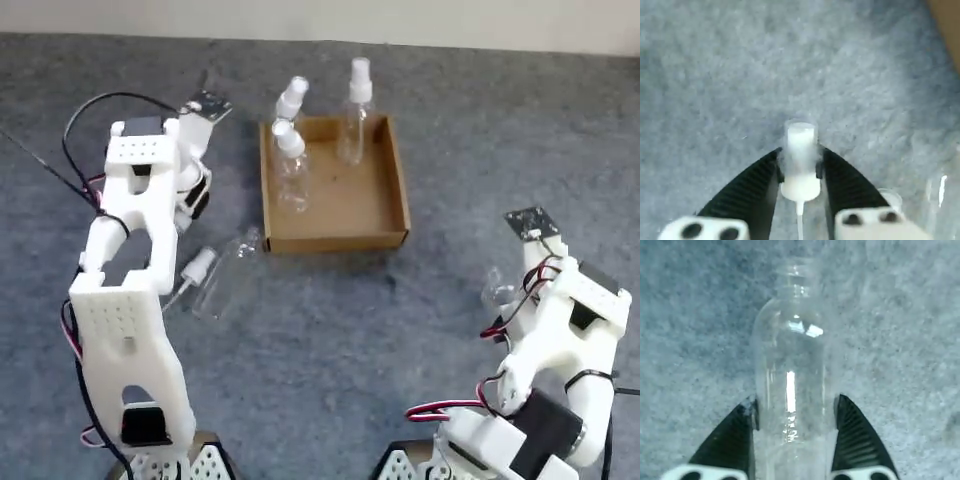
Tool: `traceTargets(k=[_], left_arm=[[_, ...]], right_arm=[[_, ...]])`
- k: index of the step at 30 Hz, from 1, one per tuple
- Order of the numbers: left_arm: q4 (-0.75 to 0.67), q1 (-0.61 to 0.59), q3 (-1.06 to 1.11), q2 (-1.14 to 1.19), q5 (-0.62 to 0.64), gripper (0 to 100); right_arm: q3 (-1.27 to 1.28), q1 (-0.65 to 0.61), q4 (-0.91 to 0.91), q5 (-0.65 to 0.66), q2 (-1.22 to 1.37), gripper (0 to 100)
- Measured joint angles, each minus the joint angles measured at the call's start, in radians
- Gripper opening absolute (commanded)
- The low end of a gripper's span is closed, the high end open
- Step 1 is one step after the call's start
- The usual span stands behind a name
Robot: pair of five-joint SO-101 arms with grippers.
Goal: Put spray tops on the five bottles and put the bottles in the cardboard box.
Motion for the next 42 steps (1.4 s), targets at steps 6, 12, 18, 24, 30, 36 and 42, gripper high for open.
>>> traceTargets(k=[6,12,18,24,30,36,42], left_arm=[[0.002,0.005,-0.015,-0.011,-0.002,0],[0.124,-0.006,-0.031,-0.14,-0.002,6],[0.106,-0.026,-0.038,-0.138,-0.002,13],[-0.02,-0.028,-0.043,0.025,-0.002,13],[-0.054,-0.031,-0.049,0.083,0.0,1],[-0.028,-0.038,-0.049,0.058,0.0,0],[0.155,-0.049,-0.049,-0.172,0.031,0]], right_arm=[[0.002,0.005,0.0,0.0,0.0,17.0],[0.009,0.008,-0.011,0.0,0.025,21.1],[0.012,0.009,-0.009,0.0,0.023,21.1],[0.015,0.009,-0.006,0.0,0.023,21.1],[0.015,0.009,-0.006,0.0,0.023,21.1],[0.015,0.009,-0.006,0.0,0.023,21.1],[0.014,0.008,0.08,-0.037,0.023,21.4]])
